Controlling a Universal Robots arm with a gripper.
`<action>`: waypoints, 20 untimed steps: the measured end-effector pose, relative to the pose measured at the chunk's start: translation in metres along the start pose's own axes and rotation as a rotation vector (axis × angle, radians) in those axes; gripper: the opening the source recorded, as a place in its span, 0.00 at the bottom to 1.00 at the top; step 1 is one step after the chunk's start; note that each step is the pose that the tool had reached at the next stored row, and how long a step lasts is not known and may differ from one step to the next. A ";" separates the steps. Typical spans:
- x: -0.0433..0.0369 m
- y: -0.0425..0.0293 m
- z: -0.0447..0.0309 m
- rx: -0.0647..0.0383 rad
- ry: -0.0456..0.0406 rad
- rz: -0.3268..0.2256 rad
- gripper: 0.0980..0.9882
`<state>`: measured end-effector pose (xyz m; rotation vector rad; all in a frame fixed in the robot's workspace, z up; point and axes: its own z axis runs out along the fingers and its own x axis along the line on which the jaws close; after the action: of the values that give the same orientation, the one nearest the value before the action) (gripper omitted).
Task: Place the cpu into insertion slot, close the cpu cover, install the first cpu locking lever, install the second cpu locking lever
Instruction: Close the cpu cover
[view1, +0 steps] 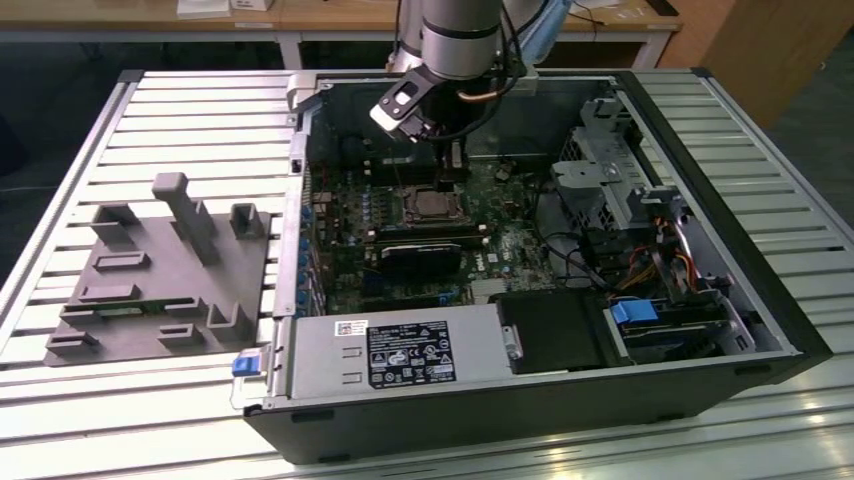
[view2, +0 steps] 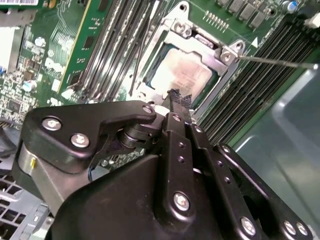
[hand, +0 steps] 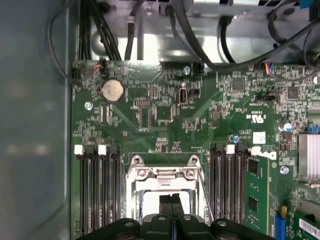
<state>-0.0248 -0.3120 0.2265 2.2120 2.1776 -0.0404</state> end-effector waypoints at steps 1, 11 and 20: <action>0.0000 -0.0014 0.0013 0.000 0.0001 0.000 0.00; 0.0001 -0.0088 0.0045 -0.003 0.0005 0.000 0.00; 0.0000 -0.0111 0.0047 -0.006 0.0005 -0.018 0.00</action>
<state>-0.0358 -0.3120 0.2217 2.1904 2.1947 -0.0344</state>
